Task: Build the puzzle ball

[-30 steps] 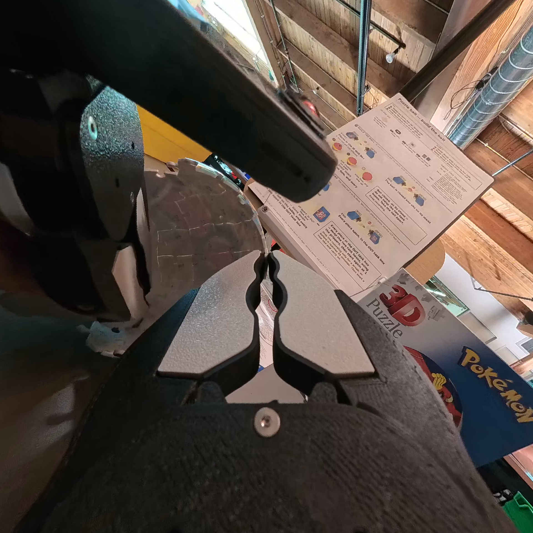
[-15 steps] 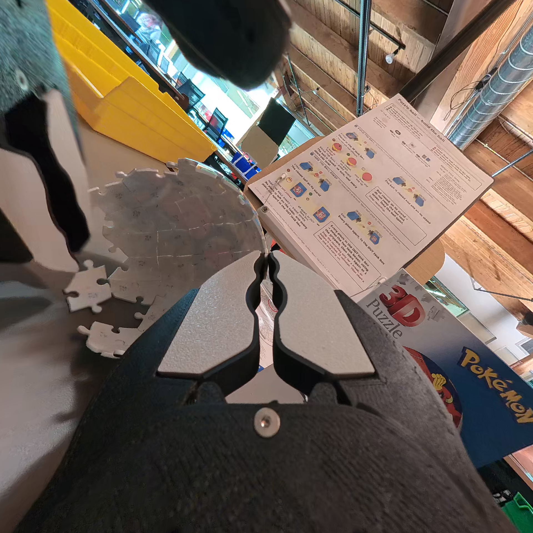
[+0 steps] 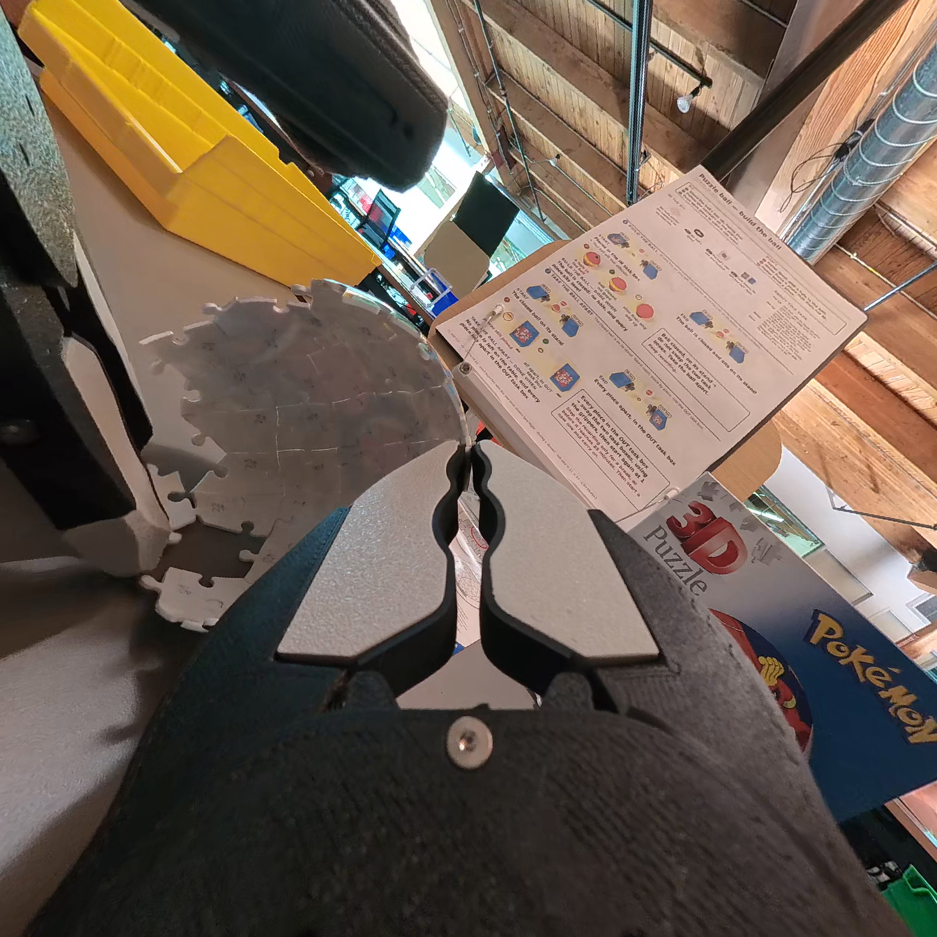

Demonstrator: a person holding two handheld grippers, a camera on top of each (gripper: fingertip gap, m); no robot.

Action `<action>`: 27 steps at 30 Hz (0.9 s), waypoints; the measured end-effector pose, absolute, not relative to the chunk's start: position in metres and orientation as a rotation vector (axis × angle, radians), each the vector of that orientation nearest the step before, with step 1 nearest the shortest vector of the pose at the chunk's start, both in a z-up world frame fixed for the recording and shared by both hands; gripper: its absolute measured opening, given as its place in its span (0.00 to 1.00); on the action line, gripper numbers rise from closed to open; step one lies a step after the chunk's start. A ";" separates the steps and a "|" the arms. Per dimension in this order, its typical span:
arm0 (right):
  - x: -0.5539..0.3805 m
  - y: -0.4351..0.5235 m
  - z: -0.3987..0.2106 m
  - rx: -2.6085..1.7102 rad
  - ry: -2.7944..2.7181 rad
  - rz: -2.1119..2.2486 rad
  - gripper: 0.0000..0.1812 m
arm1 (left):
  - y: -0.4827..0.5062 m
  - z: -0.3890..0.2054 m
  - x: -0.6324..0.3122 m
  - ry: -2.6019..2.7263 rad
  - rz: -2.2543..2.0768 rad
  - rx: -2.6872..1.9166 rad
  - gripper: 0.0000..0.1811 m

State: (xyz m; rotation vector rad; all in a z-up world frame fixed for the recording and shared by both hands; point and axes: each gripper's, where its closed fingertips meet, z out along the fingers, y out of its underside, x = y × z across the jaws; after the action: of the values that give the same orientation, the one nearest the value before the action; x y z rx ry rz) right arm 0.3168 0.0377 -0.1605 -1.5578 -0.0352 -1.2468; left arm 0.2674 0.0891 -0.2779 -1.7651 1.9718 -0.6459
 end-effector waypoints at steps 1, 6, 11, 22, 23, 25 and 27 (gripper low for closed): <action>0.317 0.038 -0.161 -1.558 -0.035 -1.248 0.01 | 0.089 -0.278 0.267 1.988 -0.645 -1.757 0.26; 0.317 0.037 -0.161 -1.558 -0.034 -1.245 0.01 | 0.095 -0.277 0.261 2.069 -0.641 -1.716 0.15; 0.317 0.038 -0.160 -1.557 -0.036 -1.246 0.01 | 0.106 -0.277 0.259 2.080 -0.609 -1.703 0.15; 0.317 0.037 -0.161 -1.558 -0.034 -1.246 0.01 | 0.098 -0.278 0.268 2.140 -0.711 -1.605 0.28; 0.317 0.037 -0.161 -1.558 -0.034 -1.245 0.01 | 0.100 -0.278 0.269 2.134 -0.715 -1.608 0.26; 0.317 0.037 -0.161 -1.557 -0.032 -1.244 0.01 | 0.103 -0.278 0.270 2.121 -0.723 -1.601 0.23; 0.317 0.037 -0.161 -1.558 -0.033 -1.244 0.01 | 0.107 -0.278 0.272 2.087 -0.732 -1.617 0.15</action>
State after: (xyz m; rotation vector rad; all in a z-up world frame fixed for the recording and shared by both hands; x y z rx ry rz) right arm 0.3171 0.0372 -0.1607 -1.5576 -0.0328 -1.2441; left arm 0.2720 0.1068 -0.2775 -1.6173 2.0870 -0.7317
